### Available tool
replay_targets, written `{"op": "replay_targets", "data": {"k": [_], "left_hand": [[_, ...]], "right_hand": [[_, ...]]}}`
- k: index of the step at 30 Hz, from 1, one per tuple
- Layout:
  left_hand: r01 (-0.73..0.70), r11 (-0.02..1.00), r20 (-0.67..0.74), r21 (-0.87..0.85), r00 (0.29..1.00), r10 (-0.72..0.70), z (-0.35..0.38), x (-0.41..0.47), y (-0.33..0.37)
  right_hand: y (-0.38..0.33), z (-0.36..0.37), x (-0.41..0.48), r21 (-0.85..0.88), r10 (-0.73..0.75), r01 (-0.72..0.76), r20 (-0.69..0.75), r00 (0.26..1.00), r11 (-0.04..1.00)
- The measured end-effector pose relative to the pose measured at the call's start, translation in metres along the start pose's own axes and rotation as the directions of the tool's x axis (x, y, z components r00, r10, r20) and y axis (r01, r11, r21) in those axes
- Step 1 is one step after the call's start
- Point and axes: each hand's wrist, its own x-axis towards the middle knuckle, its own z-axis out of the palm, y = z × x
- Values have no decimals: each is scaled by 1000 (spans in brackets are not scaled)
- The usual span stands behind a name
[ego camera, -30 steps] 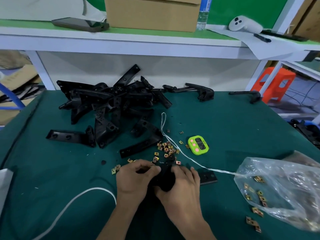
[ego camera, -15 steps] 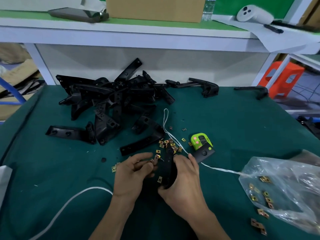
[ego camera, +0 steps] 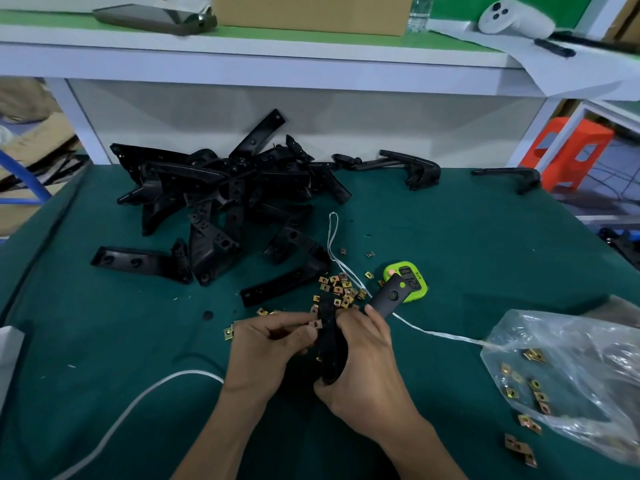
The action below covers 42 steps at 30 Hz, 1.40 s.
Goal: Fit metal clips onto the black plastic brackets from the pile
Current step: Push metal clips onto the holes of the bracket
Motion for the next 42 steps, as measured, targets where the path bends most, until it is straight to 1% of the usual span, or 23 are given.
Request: {"op": "replay_targets", "data": {"k": [4, 9, 17, 21, 26, 29, 34, 39, 42], "left_hand": [[9, 1000, -22, 15, 1000, -8, -2, 1, -1], [24, 1000, -9, -18, 1000, -24, -2, 1, 0], [104, 995, 18, -3, 994, -104, -7, 2, -2], [140, 990, 43, 5, 989, -140, -5, 2, -1], [197, 978, 58, -66, 979, -193, -6, 0, 0], [219, 972, 68, -88, 975, -213, -8, -2, 2], [213, 975, 66, -58, 976, -209, -7, -3, 3], [200, 980, 40, -26, 979, -199, -5, -1, 0], [136, 988, 11, 66, 990, -137, -2, -3, 1]], "right_hand": [[-1, -2, 1, 19, 12, -12, -7, 1000, 1000], [-2, -3, 1, 23, 9, -10, 25, 1000, 1000], [-1, -3, 1, -6, -6, 6, 50, 999, 1000], [0, -2, -1, -29, -29, 30, 22, 999, 999], [-2, 1, -1, -105, -62, 56, -47, 997, 993], [-3, 2, 0, -134, -94, 86, -56, 994, 987], [-5, 2, 0, -166, -90, 82, -45, 995, 983], [-8, 3, 2, -219, -109, 107, 3, 994, 970], [-9, 4, 4, -245, -139, 143, 33, 990, 959]]}}
